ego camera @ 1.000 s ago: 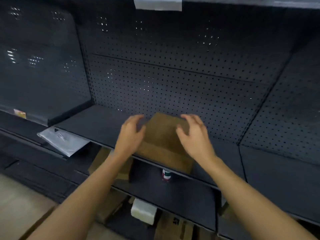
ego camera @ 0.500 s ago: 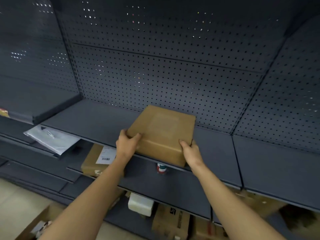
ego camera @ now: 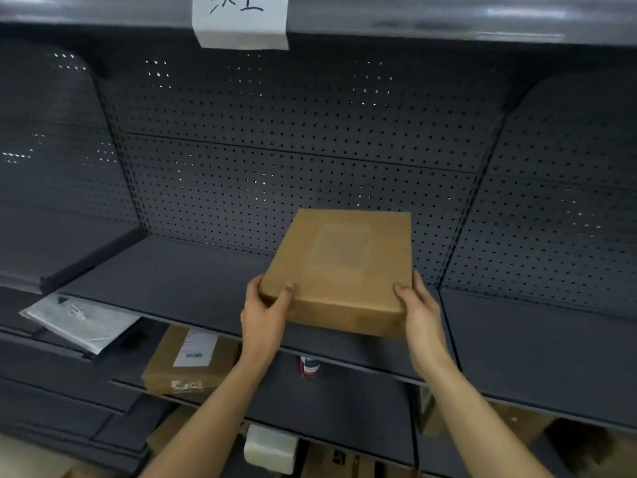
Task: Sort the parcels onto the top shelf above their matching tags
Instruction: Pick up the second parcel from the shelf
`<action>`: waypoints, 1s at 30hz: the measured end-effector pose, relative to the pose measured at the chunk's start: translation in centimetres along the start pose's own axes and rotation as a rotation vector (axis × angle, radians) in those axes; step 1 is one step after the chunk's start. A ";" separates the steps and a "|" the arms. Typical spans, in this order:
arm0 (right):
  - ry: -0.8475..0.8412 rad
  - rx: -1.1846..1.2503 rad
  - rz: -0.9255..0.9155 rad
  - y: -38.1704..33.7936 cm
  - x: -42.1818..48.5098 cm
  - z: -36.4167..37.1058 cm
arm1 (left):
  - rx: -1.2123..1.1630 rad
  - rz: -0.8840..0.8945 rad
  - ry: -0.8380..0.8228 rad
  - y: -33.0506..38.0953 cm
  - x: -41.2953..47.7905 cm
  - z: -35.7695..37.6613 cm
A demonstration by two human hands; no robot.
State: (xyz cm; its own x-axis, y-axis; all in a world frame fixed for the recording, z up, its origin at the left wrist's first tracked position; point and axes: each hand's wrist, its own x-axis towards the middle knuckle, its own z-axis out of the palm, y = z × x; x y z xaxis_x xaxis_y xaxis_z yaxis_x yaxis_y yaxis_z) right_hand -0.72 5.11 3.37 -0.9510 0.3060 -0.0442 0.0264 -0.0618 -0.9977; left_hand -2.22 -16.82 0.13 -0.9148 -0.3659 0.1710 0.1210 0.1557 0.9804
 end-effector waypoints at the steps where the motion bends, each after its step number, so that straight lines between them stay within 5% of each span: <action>1: 0.014 -0.013 -0.021 -0.6 0.1 -0.2 | 0.026 0.024 -0.026 0.1 -0.2 0.6; 4: 0.044 -0.092 -0.059 -2.2 0.3 -1.0 | 0.245 0.218 -0.076 0.1 -1.0 2.2; 8: 0.081 -0.188 -0.098 -3.8 0.2 -2.2 | 0.756 0.722 -0.161 0.4 -2.6 4.2; 11: 0.085 -0.237 -0.128 -4.7 -0.1 -3.0 | 0.918 0.835 -0.237 1.3 -3.9 6.1; 22: 0.040 -0.178 -0.232 -7.6 -1.7 -5.8 | 0.743 0.635 -0.079 2.7 -5.5 9.5; 30: 0.043 -0.190 0.007 -3.0 -1.2 -8.4 | -0.300 0.033 -0.135 3.6 -8.0 9.3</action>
State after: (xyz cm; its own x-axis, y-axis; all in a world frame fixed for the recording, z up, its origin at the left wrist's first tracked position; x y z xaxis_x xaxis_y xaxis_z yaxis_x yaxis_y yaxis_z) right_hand 2.97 12.90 6.03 -0.9367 0.3468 -0.0488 0.0943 0.1156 -0.9888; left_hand 1.94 -4.84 1.39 -0.9489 -0.2370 0.2083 0.2412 -0.1193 0.9631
